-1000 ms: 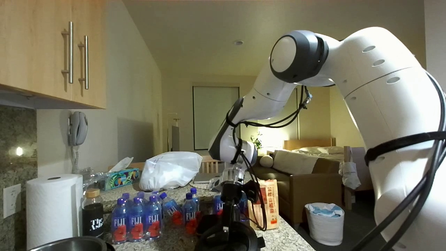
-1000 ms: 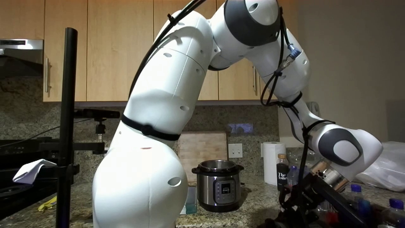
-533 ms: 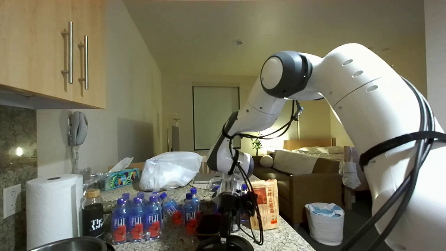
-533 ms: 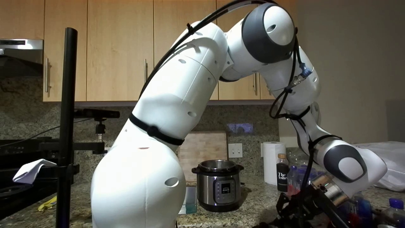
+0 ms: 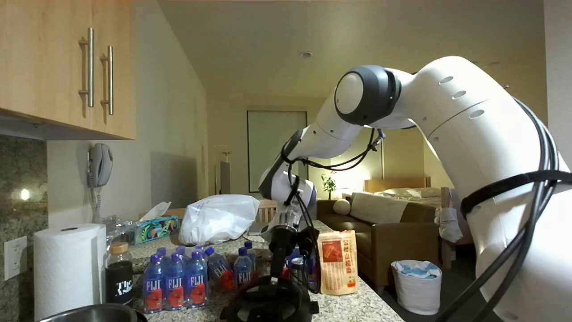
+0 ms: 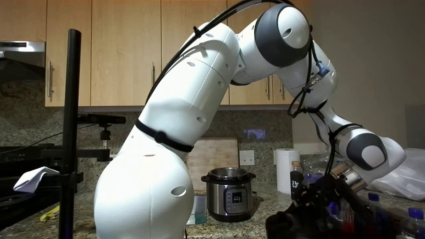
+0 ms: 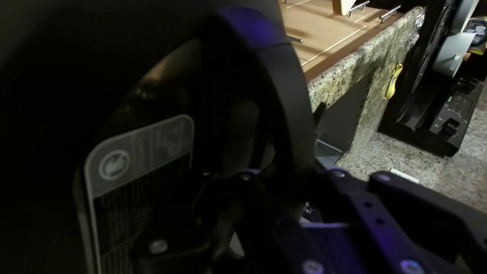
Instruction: Pick up the lid from the countertop and put it on the pressure cooker.
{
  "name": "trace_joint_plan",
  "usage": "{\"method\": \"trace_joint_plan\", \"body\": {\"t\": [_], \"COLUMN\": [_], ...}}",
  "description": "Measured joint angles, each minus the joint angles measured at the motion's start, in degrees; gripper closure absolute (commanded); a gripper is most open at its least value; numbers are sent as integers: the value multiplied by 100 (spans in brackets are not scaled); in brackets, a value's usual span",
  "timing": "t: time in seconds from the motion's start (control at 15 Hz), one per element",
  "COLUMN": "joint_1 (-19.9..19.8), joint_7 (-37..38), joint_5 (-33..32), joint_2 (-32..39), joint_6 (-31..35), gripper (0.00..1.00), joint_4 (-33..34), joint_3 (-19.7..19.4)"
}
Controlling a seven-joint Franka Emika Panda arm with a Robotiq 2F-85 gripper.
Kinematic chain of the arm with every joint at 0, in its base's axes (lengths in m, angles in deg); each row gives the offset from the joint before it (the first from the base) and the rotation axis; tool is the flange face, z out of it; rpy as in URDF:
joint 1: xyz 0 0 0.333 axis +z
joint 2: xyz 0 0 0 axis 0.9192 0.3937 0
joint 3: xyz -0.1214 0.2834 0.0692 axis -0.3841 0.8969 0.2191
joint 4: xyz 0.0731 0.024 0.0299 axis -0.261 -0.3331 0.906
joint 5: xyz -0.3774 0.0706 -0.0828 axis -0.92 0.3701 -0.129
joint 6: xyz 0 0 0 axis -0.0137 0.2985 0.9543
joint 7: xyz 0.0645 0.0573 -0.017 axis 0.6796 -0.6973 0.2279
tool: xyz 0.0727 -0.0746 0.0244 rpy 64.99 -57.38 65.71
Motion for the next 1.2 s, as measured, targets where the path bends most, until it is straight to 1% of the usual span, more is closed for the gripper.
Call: {"method": "trace_joint_plan", "body": {"t": [0.2, 0.4, 0.6, 0.87, 0.93, 1.2], "joint_1": [11, 38, 85, 109, 109, 150], "joint_7": [0, 0, 0, 0, 0, 0], "joint_5": [27, 201, 221, 211, 211, 208], "joint_2": [-108, -248, -409, -237, -212, -135], "joint_6": [-333, -606, -605, -568, -567, -562], "gripper": [97, 96, 94, 94, 97, 96], "joint_4": [235, 400, 424, 422, 422, 445], "joint_3": [41, 99, 108, 75, 73, 85]}}
